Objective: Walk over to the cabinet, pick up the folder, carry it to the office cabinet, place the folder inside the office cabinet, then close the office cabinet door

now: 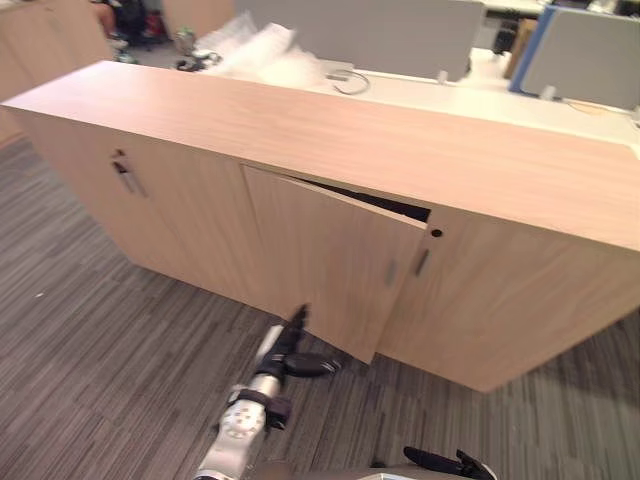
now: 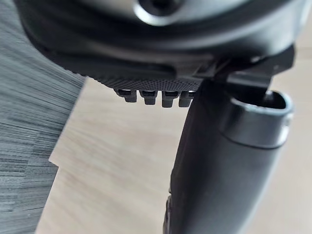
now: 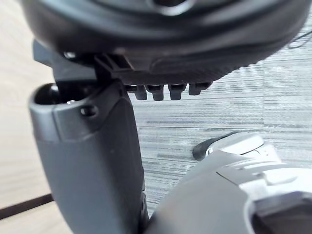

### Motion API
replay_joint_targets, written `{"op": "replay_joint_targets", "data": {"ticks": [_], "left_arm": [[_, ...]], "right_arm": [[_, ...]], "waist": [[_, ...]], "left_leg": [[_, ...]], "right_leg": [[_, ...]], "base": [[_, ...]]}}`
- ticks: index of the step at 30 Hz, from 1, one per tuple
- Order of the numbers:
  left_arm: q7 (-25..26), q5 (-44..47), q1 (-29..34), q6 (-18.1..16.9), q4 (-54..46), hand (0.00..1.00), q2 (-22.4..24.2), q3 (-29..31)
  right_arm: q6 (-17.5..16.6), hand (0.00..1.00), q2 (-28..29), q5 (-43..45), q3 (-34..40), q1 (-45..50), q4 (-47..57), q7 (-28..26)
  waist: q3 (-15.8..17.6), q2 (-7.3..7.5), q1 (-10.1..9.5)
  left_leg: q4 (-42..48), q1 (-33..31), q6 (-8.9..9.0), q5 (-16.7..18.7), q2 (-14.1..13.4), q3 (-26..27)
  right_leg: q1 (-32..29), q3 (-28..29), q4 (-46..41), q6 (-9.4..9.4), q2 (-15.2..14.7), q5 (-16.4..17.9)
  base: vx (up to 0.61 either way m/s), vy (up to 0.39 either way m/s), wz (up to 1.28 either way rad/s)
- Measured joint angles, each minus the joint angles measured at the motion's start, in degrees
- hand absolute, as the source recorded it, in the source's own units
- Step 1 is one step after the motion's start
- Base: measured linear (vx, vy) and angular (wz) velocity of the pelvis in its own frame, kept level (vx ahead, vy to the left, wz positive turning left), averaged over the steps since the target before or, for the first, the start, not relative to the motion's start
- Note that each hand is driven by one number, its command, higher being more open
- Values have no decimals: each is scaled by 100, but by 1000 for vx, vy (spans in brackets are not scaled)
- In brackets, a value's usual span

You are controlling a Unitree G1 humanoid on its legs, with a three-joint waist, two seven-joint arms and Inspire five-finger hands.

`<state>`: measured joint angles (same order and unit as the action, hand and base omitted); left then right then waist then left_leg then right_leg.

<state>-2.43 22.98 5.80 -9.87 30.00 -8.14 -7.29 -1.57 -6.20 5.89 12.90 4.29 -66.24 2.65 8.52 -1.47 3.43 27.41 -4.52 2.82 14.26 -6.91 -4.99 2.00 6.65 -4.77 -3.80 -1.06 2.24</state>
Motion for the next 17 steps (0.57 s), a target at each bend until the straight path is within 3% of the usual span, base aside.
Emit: {"op": "replay_joint_targets", "data": {"ticks": [1, 4, 10, 12, 13, 14, 17], "left_arm": [[4, 478, 30, 13, 161, 100, 51, 204], [-59, 913, 80, 30, 706, 100, 169, 564], [33, 516, 91, 154, 2426, 100, 585, 1453], [173, -54, 72, 260, 2674, 100, 650, 1757], [284, -417, 120, 263, 2700, 100, 662, 1803], [329, -653, 195, 264, 2712, 100, 690, 1866], [378, -794, 293, 249, 2772, 100, 862, 2191]], "right_arm": [[19, 100, -10, 30, -8, 49, 86, 3], [25, 100, 12, 78, -51, 144, 190, 2], [23, 100, 57, 95, -74, 214, 326, -4], [23, 100, 59, 88, -74, 160, 437, -3], [19, 100, 64, 95, -75, 177, 474, 10], [10, 100, 67, 96, -74, 221, 478, 15], [5, 100, 28, 96, -61, 349, 475, 20]], "waist": [[11, -53, -27], [-20, -3, -112], [-99, 62, -195], [-88, 66, -294], [-80, 59, -298], [-79, 38, -294], [-320, -6, -304]], "left_leg": [[-217, 170, 92, 118, -11, -161], [-543, 442, 99, 220, 20, 239], [-1028, 820, 61, 222, 52, 1067], [-1205, 863, 22, 120, 42, 1439], [-1296, 947, 10, 65, 79, 1563], [-1383, 1091, 21, 39, 121, 1616], [-1697, 1166, 79, -127, 79, 1562]], "right_leg": [[-50, 134, 1, -33, 65, -25], [-100, 439, 3, -126, 5, -85], [-428, 894, -294, -203, -65, -131], [-908, 548, -850, -179, -39, -113], [-1018, 136, -1091, -64, -129, 11], [-973, -58, -1177, -67, -200, 139], [-879, -225, -902, -49, -181, 60]], "base": [[73, 80, -73], [42, 143, -57], [2, 103, -68], [-33, -20, -74], [-36, -50, -45], [-11, -43, -22], [-5, -44, 12]]}}
